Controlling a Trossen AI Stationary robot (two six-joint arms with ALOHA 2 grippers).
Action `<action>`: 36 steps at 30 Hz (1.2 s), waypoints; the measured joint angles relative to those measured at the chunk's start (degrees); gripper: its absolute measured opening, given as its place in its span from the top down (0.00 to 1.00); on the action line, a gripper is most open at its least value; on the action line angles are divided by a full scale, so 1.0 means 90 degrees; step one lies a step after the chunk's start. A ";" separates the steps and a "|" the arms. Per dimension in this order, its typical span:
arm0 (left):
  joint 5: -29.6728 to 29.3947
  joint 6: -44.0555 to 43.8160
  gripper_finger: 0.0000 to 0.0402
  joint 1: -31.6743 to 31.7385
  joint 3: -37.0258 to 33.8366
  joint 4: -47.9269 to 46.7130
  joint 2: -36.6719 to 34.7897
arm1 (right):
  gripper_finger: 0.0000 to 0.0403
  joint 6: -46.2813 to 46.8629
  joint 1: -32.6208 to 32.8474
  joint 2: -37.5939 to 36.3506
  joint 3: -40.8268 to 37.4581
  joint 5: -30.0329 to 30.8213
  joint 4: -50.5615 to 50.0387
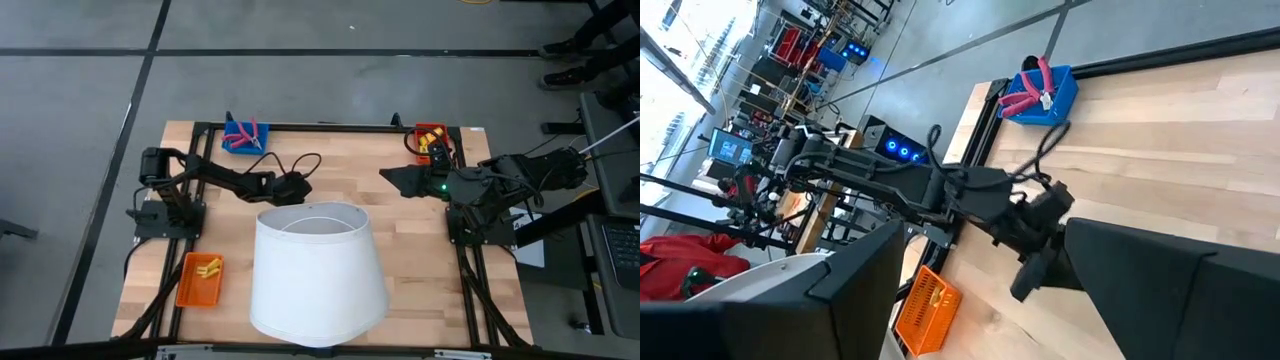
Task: Pick & Place School Supplies
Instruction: Put the yellow eraser into the orange basket
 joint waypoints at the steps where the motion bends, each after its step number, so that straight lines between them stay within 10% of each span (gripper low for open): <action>1: 0.0015 -0.0003 0.54 0.0000 0.0004 0.0017 0.0066 | 0.30 -0.0001 0.0000 -0.0001 0.0000 0.0026 0.0000; 36: -0.1176 -0.0520 0.67 -0.0007 -0.0008 -0.1531 0.0180 | 0.30 -0.0100 0.0124 -0.0001 -0.0002 0.0015 -0.0001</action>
